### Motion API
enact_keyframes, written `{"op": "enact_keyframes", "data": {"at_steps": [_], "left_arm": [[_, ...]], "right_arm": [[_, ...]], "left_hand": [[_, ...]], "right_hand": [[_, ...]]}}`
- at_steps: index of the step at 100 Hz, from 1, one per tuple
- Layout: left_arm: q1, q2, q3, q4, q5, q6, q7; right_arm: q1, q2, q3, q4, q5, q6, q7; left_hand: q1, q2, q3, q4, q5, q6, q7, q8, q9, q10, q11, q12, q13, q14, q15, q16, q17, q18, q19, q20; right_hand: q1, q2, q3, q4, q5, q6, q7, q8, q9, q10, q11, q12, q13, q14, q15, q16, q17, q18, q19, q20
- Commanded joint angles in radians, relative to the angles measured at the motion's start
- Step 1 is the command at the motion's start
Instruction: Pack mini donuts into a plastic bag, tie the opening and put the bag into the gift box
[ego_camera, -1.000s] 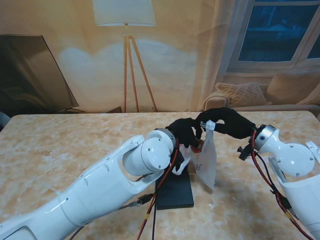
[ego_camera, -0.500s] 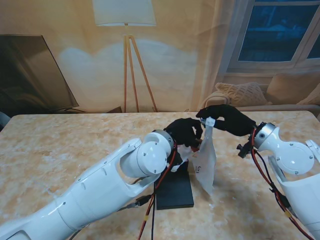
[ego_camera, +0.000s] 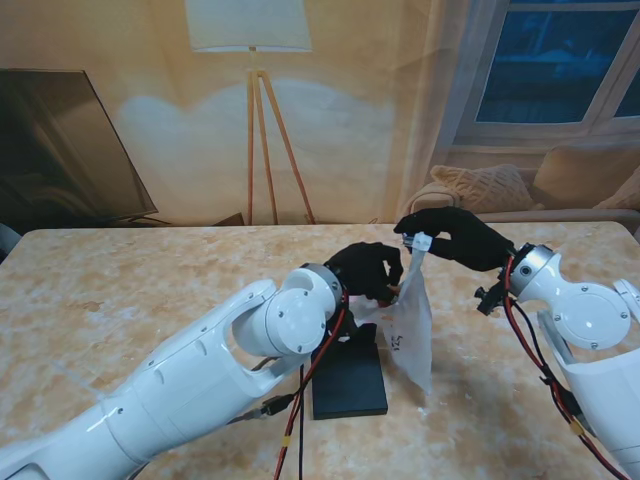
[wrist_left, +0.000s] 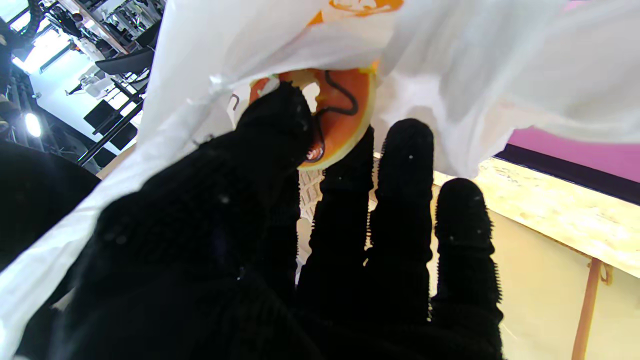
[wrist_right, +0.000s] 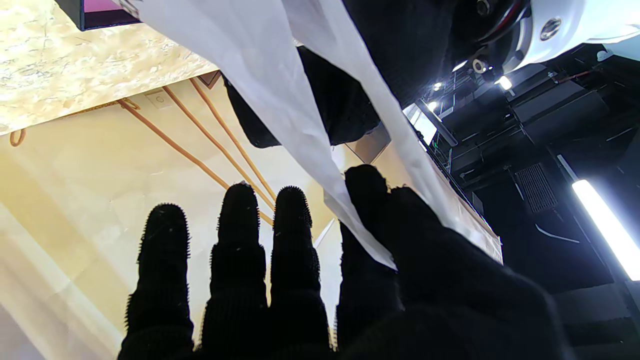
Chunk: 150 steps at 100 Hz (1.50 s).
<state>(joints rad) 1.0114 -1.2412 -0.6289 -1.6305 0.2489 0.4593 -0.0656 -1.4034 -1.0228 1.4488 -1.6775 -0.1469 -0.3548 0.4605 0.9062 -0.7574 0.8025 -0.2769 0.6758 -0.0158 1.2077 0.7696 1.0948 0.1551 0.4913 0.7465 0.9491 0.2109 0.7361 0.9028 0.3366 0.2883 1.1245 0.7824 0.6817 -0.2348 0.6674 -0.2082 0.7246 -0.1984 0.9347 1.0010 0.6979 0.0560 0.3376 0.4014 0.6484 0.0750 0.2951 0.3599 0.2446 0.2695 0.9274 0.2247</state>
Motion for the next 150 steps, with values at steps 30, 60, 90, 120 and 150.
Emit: {"op": "enact_keyframes", "data": {"at_steps": [30, 60, 90, 120, 150], "left_arm": [[-0.018, -0.010, 0.037, 0.027, 0.018, -0.026, -0.009], [-0.005, -0.002, 0.027, 0.019, 0.015, -0.035, -0.017], [0.001, 0.011, 0.013, 0.002, 0.014, -0.039, -0.039], [0.059, 0.053, -0.090, -0.047, 0.080, -0.092, -0.048], [0.163, 0.108, -0.198, -0.067, 0.131, -0.206, -0.124]], "right_arm": [[-0.015, -0.005, 0.002, -0.016, 0.039, 0.008, 0.028], [-0.023, -0.005, 0.009, -0.027, 0.060, 0.016, 0.036], [-0.031, -0.005, 0.019, -0.035, 0.060, 0.019, 0.036], [-0.043, -0.005, 0.039, -0.036, 0.068, 0.025, 0.038], [-0.048, -0.005, 0.043, -0.038, 0.069, 0.029, 0.039]], "left_hand": [[0.012, 0.028, -0.016, 0.021, -0.025, -0.033, 0.030, -0.012, 0.008, -0.038, 0.024, -0.004, -0.005, -0.019, 0.007, -0.028, -0.009, -0.007, 0.015, -0.013], [-0.025, 0.123, -0.109, 0.030, 0.060, 0.055, -0.226, -0.265, -0.148, 0.016, 0.088, -0.151, -0.097, 0.022, -0.062, -0.062, -0.060, 0.010, -0.018, -0.014], [-0.043, 0.208, -0.208, 0.054, 0.101, 0.097, -0.425, -0.343, -0.424, 0.073, 0.057, -0.225, -0.348, 0.066, -0.143, -0.039, -0.167, 0.013, -0.093, -0.011], [-0.132, 0.359, -0.196, 0.114, -0.013, 0.142, -0.657, -0.276, -0.520, 0.115, -0.025, -0.261, -0.447, 0.090, -0.206, -0.090, -0.212, 0.013, -0.135, -0.009], [-0.239, 0.428, -0.234, 0.170, -0.058, 0.332, -0.985, -0.387, -0.576, 0.188, -0.125, -0.300, -0.524, 0.138, -0.289, -0.139, -0.259, 0.042, -0.208, -0.010]], "right_hand": [[0.148, 0.036, 0.143, 0.098, 0.031, -0.305, 0.072, 0.031, -0.013, -0.004, -0.001, -0.004, -0.007, -0.020, 0.002, 0.006, 0.000, -0.013, 0.012, 0.006], [0.149, 0.037, 0.145, 0.100, 0.033, -0.303, 0.073, 0.034, 0.001, -0.015, 0.000, -0.001, 0.003, -0.022, 0.002, 0.008, 0.009, -0.016, 0.012, 0.006], [0.150, 0.037, 0.149, 0.102, 0.037, -0.298, 0.076, 0.036, 0.008, -0.020, 0.003, 0.002, 0.009, -0.023, 0.002, 0.009, 0.015, -0.018, 0.013, 0.005], [0.151, 0.036, 0.155, 0.103, 0.039, -0.289, 0.078, 0.038, 0.045, -0.029, 0.022, 0.011, 0.033, -0.033, 0.012, 0.013, 0.027, -0.034, 0.012, 0.005], [0.165, 0.017, 0.157, 0.078, 0.040, -0.274, 0.079, 0.039, 0.106, -0.064, 0.052, 0.068, 0.080, -0.072, 0.015, 0.015, 0.049, -0.054, 0.000, -0.003]]}}
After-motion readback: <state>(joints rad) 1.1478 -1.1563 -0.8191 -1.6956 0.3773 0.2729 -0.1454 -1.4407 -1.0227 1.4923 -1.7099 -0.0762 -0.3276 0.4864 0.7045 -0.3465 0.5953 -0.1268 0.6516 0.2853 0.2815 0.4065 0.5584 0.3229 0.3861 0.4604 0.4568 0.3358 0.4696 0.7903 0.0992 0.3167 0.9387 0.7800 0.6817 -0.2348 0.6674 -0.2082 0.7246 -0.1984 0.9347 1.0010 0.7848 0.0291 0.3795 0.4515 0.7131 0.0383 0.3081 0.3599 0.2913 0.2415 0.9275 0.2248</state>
